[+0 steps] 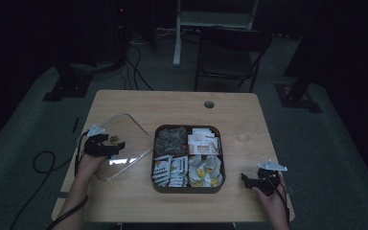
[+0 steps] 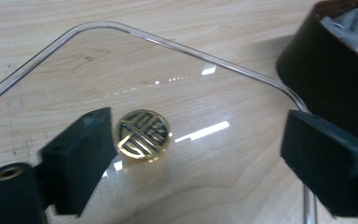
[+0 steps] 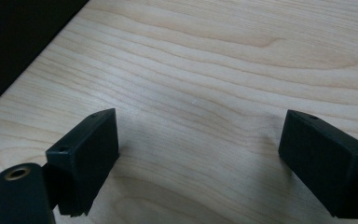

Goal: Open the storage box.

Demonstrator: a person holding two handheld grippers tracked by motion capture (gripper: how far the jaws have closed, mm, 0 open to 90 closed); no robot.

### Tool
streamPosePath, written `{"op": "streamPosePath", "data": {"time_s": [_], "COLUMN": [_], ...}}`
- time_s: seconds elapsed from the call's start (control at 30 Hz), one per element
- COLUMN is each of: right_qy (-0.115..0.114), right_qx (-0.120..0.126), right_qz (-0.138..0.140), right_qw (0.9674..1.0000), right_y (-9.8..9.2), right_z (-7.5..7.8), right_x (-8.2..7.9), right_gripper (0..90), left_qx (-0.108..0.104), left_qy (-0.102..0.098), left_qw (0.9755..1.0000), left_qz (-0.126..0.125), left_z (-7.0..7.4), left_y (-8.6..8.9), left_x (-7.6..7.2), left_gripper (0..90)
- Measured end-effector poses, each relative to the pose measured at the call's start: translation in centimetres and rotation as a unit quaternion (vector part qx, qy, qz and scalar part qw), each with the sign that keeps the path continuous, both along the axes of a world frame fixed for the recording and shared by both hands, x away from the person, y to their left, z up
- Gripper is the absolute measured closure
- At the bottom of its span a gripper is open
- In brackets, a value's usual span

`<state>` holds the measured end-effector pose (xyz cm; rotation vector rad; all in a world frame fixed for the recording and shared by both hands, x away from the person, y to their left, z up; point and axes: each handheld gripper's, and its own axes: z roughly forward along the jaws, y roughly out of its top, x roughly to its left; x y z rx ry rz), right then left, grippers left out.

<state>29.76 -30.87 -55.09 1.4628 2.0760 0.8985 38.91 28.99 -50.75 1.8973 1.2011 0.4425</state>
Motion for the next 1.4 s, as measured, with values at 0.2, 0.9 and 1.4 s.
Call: {"op": "streamPosePath", "data": {"time_s": [0.2,0.9,1.4], "right_qy": [0.000,0.000,0.000], "right_qx": [0.000,0.000,-0.001], "right_qz": [0.000,0.002,0.023], "right_qw": [1.0000,1.0000,0.9997], "right_y": [0.0,0.0,0.2], "right_z": [0.0,0.0,0.0], "right_x": [0.0,0.0,-0.1], "right_gripper": [11.6,11.5,11.4], "left_qx": [-0.005,0.010,0.030], "left_qy": [-0.014,-0.020,-0.019], "left_qw": [0.9995,0.9894,0.9788], "left_qz": [-0.029,-0.143,-0.202], "left_z": [0.0,-0.9,-1.3], "left_y": [-0.5,-2.7,-4.7], "left_x": [-1.5,-6.5,-9.3], "left_gripper": [1.6,1.7,1.6]}}
